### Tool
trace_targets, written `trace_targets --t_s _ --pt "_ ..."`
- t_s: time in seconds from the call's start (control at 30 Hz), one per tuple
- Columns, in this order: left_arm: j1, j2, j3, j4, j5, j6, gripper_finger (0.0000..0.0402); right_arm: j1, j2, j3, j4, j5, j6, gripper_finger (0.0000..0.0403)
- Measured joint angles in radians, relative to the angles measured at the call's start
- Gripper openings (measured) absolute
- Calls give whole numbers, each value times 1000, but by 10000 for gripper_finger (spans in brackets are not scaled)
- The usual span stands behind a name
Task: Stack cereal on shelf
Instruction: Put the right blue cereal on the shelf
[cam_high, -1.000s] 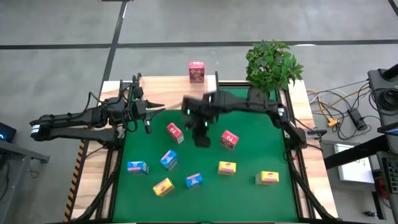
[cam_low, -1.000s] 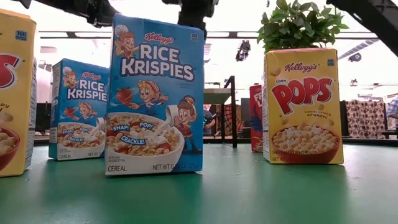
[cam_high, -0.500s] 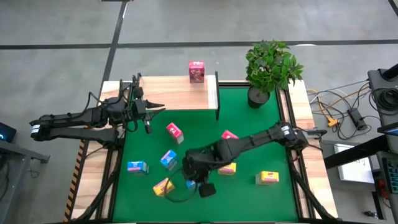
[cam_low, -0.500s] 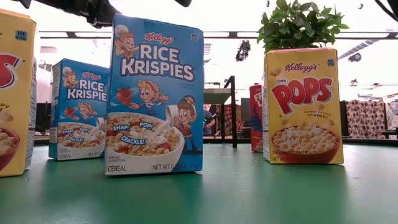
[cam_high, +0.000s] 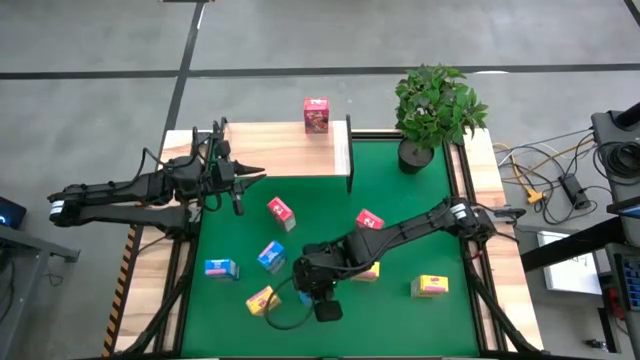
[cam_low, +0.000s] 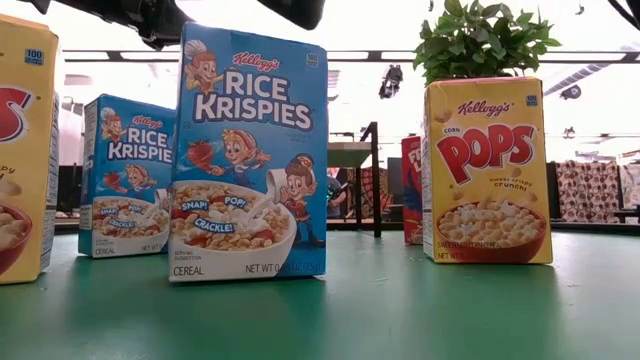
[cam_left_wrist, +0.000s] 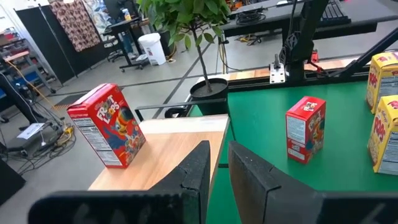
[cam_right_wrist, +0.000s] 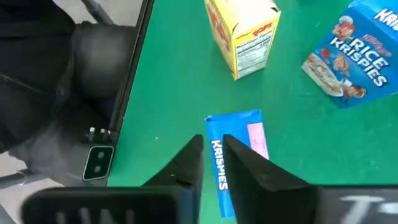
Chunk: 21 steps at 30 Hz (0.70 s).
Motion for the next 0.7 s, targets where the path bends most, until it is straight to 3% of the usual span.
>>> trace_targets --t_s 0.2,0.4,0.53,0.7 --pt "0 0 0 2 0 8 41 3 0 -22 -22 118 -18 165" --pt "0 0 0 4 0 26 41 17 0 -32 -20 129 -16 265" --pt "0 0 0 13 0 27 41 38 0 -65 -22 130 -18 293" --pt "0 0 0 14 0 27 41 44 0 -114 -20 185 18 293"
